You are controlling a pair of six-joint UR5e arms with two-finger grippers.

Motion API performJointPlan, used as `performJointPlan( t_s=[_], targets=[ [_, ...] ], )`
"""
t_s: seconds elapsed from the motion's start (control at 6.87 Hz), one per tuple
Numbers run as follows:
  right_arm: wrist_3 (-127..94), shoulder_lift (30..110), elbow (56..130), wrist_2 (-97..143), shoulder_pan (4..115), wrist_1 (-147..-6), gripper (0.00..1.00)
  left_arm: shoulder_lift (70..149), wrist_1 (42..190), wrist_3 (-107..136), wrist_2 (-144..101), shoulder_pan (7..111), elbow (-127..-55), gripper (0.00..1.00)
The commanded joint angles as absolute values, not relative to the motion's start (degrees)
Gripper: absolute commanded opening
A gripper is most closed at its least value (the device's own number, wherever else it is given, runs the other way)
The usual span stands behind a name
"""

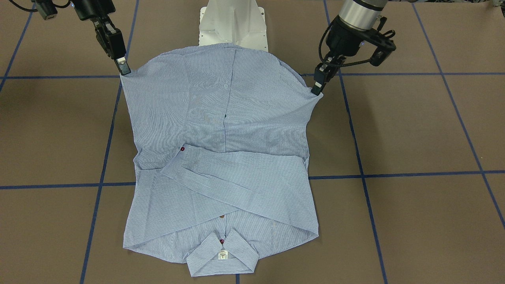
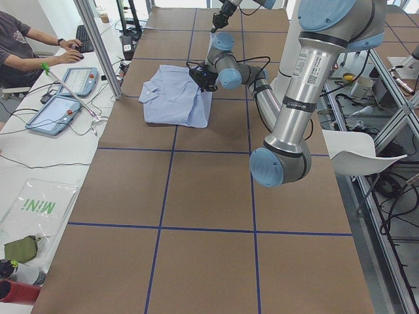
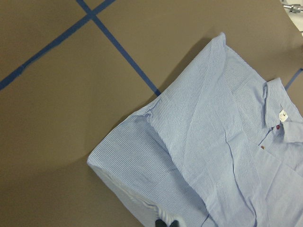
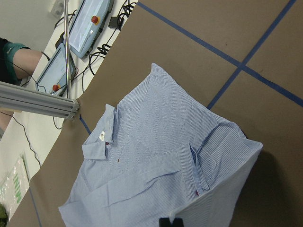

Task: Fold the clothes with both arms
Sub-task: 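Lift the hem with both grippers and carry it toward the collar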

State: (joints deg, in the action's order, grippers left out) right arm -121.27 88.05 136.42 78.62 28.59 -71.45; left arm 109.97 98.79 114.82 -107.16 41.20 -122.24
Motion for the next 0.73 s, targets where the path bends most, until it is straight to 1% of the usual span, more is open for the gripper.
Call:
performJointPlan(
  t_s=[0.0,0.29,0.44,0.58],
  targets=[
    [-121.2,86.58,134.74,78.66,31.19,-71.54,0.0,110.56,98.53,115.13,-107.4,44.55,-122.08,0.0],
    [-121.46,86.49,134.56,78.49,32.16,-71.54,0.0,110.57,98.53,115.22,-108.98,45.79,-121.99,0.0],
    [-121.38,83.61,131.17,78.49,33.21,-71.54,0.0,110.57,98.96,114.88,-108.9,45.62,-120.34,0.0],
    [-121.03,80.1,126.26,78.57,34.44,-71.54,0.0,112.48,100.27,114.44,-108.81,45.7,-116.58,0.0]
  ],
)
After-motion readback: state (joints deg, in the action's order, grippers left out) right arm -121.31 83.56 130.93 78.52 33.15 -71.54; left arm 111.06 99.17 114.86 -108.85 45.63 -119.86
